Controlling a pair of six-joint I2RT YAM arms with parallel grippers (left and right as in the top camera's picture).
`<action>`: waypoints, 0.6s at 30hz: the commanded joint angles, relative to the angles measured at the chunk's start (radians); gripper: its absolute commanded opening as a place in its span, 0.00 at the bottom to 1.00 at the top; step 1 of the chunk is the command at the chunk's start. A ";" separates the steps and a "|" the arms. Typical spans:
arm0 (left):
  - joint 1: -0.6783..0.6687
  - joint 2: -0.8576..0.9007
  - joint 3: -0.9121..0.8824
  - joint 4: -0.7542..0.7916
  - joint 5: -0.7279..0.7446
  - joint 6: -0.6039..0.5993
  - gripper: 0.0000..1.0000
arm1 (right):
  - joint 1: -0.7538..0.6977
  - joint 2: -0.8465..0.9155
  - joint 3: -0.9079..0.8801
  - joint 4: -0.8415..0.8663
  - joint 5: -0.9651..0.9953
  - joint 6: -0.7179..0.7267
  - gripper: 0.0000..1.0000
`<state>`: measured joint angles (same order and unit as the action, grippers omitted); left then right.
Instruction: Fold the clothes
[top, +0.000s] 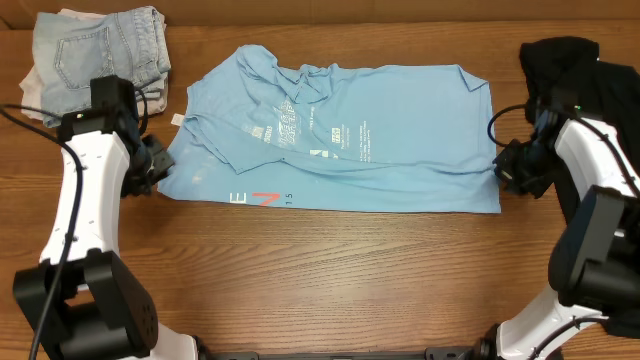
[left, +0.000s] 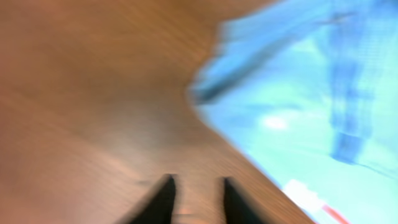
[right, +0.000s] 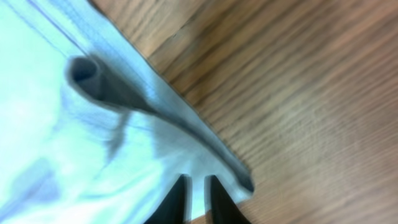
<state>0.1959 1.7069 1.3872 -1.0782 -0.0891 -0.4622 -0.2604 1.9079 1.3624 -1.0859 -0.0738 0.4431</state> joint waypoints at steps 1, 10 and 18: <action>-0.055 -0.004 0.002 0.045 0.259 0.134 0.70 | -0.001 -0.044 0.048 0.002 -0.076 -0.006 0.56; -0.244 0.170 0.002 0.152 0.343 0.046 1.00 | 0.018 -0.043 0.047 0.002 -0.116 -0.006 0.88; -0.272 0.308 0.003 0.303 0.385 0.002 0.98 | 0.056 -0.043 0.047 -0.006 -0.107 -0.086 0.91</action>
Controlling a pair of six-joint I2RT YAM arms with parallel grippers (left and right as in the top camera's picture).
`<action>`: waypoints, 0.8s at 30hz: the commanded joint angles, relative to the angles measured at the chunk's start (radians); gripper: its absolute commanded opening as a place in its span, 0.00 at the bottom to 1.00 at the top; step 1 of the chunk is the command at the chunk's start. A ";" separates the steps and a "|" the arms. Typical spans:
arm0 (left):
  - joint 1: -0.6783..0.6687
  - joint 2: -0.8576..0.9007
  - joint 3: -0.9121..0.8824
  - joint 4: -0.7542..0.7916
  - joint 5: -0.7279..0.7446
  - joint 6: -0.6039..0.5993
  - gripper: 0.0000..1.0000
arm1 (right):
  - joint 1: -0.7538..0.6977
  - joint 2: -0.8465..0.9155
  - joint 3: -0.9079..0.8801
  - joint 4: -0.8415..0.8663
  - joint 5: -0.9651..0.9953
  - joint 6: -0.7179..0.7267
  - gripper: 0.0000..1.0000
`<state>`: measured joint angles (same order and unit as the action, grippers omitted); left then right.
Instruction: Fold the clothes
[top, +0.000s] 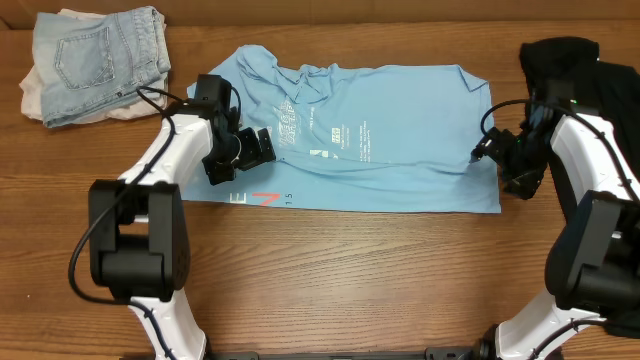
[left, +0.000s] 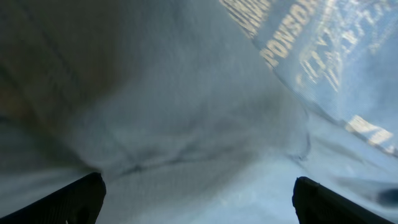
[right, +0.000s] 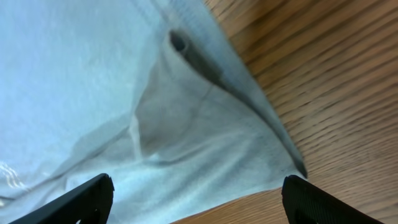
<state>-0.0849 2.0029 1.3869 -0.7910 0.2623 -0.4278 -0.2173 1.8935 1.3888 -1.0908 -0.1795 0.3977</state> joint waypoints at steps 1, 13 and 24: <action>0.013 0.011 0.003 0.024 0.031 -0.032 0.97 | 0.014 -0.029 0.021 -0.002 -0.001 -0.040 0.92; 0.027 0.015 0.003 0.053 -0.008 -0.029 0.68 | 0.014 -0.029 0.021 0.007 -0.002 -0.039 0.93; 0.027 0.015 0.003 0.075 -0.011 -0.021 0.04 | 0.014 -0.029 0.021 0.007 -0.002 -0.040 0.93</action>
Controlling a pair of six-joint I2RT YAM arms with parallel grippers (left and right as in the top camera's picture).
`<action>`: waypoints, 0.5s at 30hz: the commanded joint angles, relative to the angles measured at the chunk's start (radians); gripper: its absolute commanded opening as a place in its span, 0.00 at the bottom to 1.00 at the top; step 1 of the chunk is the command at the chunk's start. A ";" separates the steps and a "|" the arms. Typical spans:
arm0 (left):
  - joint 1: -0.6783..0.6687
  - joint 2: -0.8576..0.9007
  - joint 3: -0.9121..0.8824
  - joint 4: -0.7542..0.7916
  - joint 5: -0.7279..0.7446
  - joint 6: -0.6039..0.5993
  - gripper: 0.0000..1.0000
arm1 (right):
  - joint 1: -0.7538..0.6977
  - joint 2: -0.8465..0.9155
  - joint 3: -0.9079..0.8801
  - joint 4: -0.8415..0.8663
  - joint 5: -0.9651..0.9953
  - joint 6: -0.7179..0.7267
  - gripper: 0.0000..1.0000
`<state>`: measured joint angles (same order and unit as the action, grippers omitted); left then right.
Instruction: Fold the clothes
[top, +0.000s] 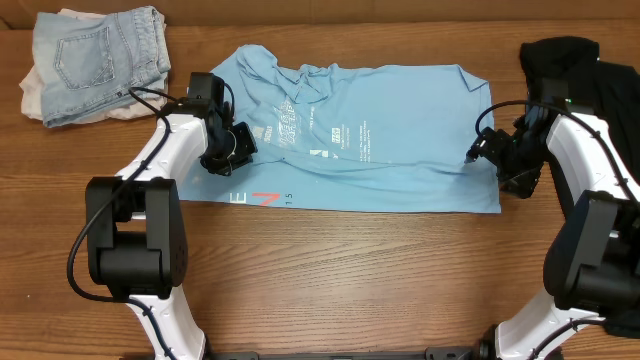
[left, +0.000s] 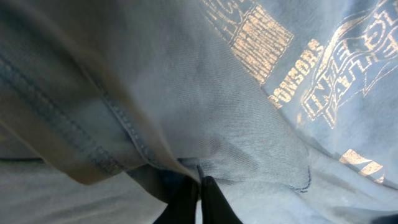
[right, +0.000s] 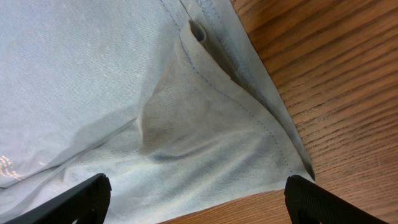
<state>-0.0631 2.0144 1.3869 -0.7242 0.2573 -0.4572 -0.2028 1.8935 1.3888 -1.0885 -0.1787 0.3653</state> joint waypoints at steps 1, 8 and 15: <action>0.006 0.003 0.003 0.015 -0.005 0.008 0.04 | 0.000 -0.029 0.021 0.005 -0.002 -0.007 0.93; 0.005 0.003 0.003 0.097 -0.005 0.008 0.04 | 0.000 -0.029 0.021 0.002 -0.002 -0.007 0.93; 0.003 0.003 0.003 0.209 -0.002 0.008 0.04 | 0.000 -0.029 0.021 0.000 -0.002 -0.007 0.93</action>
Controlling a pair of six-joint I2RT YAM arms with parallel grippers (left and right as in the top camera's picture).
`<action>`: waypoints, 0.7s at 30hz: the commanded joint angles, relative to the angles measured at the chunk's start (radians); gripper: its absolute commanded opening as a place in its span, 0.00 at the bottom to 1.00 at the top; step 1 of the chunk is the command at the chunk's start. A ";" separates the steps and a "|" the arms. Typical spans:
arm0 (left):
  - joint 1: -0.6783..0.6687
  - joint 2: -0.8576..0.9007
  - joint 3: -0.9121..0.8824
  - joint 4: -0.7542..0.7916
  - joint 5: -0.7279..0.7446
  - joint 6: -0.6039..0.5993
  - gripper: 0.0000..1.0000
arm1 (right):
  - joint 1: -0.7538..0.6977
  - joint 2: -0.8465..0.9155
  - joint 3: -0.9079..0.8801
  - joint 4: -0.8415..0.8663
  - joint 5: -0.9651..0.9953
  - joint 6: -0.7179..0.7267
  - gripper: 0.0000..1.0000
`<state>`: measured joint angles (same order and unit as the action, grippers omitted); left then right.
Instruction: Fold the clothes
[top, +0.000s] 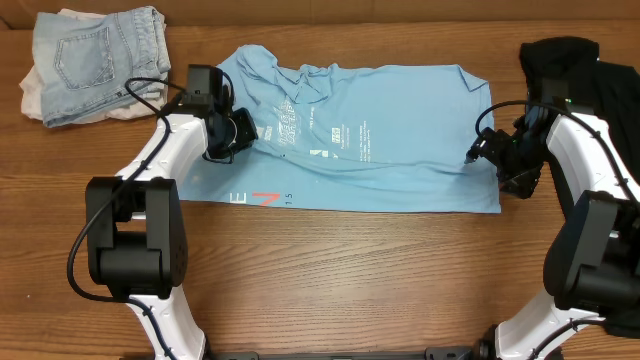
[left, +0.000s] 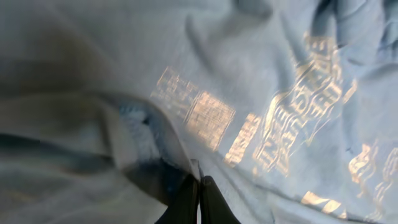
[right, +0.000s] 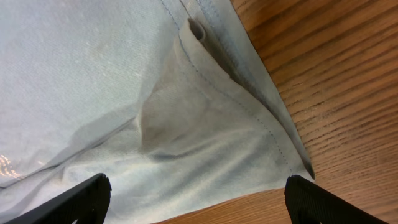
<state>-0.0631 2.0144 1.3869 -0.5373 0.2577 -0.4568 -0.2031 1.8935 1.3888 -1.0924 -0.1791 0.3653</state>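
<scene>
A light blue T-shirt (top: 380, 130) with printed lettering lies spread on the wooden table. My left gripper (top: 236, 130) is shut on a raised fold of the T-shirt (left: 267, 112) near its left sleeve, and the pinched cloth shows right at the left gripper (left: 199, 190). At the shirt's right hem my right gripper (top: 482, 155) hangs wide open. In the right wrist view the right gripper (right: 199, 199) spreads over the hem corner of the T-shirt (right: 155, 93) with nothing pinched between its fingers (right: 84, 196).
A folded pair of light jeans (top: 100, 50) on pale cloth sits at the far left corner. A black garment (top: 575, 60) is heaped at the far right, just behind my right arm. Bare wooden table (top: 330, 270) lies in front of the shirt.
My left gripper, still shut on the shirt fold, has shifted a little toward the far side, dragging the cloth with it. The right gripper remains open in the same place.
First my left gripper was shut beside the shirt's left edge and my right was nearly shut at the right hem corner. Then both were open, the left over the shirt's left part. After that the left shut on a fold, which now sits slightly farther back.
</scene>
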 joint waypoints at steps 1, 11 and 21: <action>0.003 0.003 0.003 0.040 -0.003 0.008 0.04 | 0.000 -0.029 0.021 0.004 -0.002 -0.007 0.93; 0.003 0.006 0.003 0.170 -0.002 0.007 0.04 | 0.000 -0.029 0.021 0.001 -0.002 -0.007 0.93; 0.001 0.005 0.014 0.397 0.204 0.031 1.00 | 0.000 -0.029 0.021 0.002 -0.002 -0.006 0.93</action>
<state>-0.0639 2.0144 1.3869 -0.1619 0.3470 -0.4435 -0.2028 1.8935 1.3891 -1.0924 -0.1795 0.3656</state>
